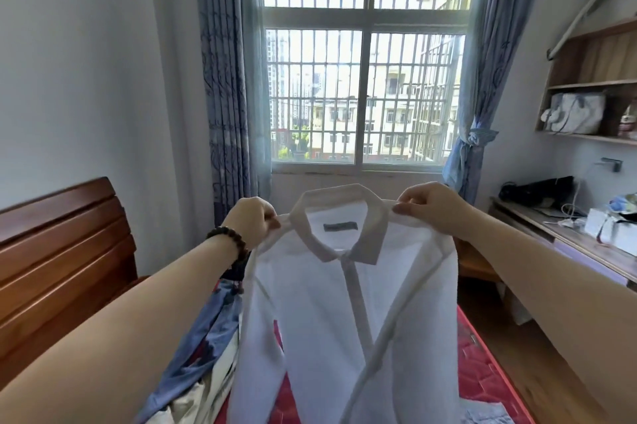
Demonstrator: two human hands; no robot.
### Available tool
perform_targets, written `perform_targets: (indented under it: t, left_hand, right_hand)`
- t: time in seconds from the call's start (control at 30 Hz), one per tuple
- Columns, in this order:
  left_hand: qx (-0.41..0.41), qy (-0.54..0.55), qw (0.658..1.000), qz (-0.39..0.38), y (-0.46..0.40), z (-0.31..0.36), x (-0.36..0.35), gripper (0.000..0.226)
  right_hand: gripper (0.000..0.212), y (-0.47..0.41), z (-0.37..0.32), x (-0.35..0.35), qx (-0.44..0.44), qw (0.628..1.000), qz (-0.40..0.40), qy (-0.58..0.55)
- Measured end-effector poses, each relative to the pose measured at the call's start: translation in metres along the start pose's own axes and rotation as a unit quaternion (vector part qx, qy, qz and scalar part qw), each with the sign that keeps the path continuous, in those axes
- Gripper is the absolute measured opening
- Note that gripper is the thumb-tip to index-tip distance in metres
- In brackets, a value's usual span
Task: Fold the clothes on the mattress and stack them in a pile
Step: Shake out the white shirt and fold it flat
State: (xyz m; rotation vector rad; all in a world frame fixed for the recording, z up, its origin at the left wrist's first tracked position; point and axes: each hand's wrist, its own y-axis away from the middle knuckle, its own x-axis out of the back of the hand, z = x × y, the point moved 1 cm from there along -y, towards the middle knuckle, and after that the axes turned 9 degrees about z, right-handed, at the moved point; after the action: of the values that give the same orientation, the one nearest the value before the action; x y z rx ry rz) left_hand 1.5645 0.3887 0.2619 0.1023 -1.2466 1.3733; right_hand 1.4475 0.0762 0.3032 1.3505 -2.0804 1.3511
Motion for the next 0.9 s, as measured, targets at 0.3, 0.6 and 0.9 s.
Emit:
perform_targets:
  t: [0.3, 0.6, 0.9]
  left_hand:
    - [0.211, 0.379, 0.896, -0.090, 0.002, 0.016, -0.020, 0.034]
    - [0.131, 0.392, 0.877, -0.248, 0.001, 0.017, -0.015, 0.045]
    - [0.078, 0.272, 0.959, 0.029, 0.011, 0.062, -0.046, 0.035]
  right_hand:
    - [0.035, 0.020, 0.014, -0.014, -0.145, 0.959, 0.021, -0.245]
    - [0.050, 0.033, 0.027, -0.006, -0.211, 0.900, -0.201, -0.323]
    - [0.030, 0.025, -0.010, -0.056, -0.063, 0.984, 0.168, 0.012]
